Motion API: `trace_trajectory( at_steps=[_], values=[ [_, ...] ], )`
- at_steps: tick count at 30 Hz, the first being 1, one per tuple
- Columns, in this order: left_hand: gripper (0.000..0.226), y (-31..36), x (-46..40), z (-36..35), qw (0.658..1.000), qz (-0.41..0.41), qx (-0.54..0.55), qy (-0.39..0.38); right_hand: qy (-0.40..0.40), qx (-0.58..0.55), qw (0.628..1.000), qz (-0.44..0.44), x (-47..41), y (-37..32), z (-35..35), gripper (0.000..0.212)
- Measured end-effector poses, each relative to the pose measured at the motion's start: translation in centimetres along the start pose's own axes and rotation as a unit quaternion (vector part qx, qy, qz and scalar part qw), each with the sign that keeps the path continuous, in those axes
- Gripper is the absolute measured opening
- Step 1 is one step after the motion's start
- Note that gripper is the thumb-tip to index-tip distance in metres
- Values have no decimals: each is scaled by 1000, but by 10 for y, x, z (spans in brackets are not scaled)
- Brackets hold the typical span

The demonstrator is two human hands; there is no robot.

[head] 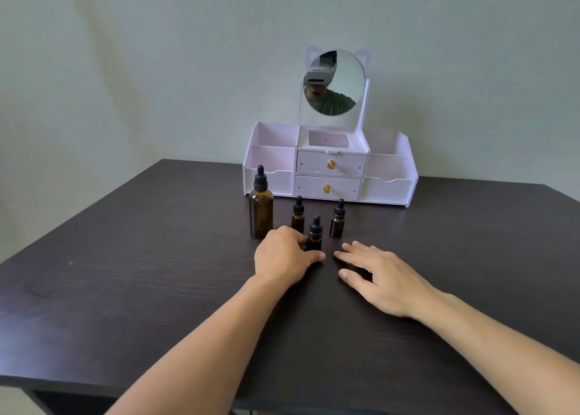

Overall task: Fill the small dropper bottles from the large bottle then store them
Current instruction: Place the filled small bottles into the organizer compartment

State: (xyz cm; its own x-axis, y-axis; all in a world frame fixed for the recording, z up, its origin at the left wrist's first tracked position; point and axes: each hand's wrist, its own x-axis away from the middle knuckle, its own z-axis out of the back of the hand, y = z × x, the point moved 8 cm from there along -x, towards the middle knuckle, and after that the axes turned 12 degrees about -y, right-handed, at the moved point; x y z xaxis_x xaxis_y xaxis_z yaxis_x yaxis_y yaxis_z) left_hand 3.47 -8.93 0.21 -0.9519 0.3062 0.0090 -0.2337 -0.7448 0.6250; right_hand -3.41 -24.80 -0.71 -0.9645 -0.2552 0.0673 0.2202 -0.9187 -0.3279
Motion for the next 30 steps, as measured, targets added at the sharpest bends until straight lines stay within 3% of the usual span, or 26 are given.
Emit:
trace_trajectory(
  at_steps=[8,30],
  values=[
    [49,11,-18,-7,998,41,-22,52,79,-55,994,-51,3,24,13,42],
    [57,14,-22,-6,992,95,-55,60,107,-75,989,-65,0,31,15,37]
  ],
)
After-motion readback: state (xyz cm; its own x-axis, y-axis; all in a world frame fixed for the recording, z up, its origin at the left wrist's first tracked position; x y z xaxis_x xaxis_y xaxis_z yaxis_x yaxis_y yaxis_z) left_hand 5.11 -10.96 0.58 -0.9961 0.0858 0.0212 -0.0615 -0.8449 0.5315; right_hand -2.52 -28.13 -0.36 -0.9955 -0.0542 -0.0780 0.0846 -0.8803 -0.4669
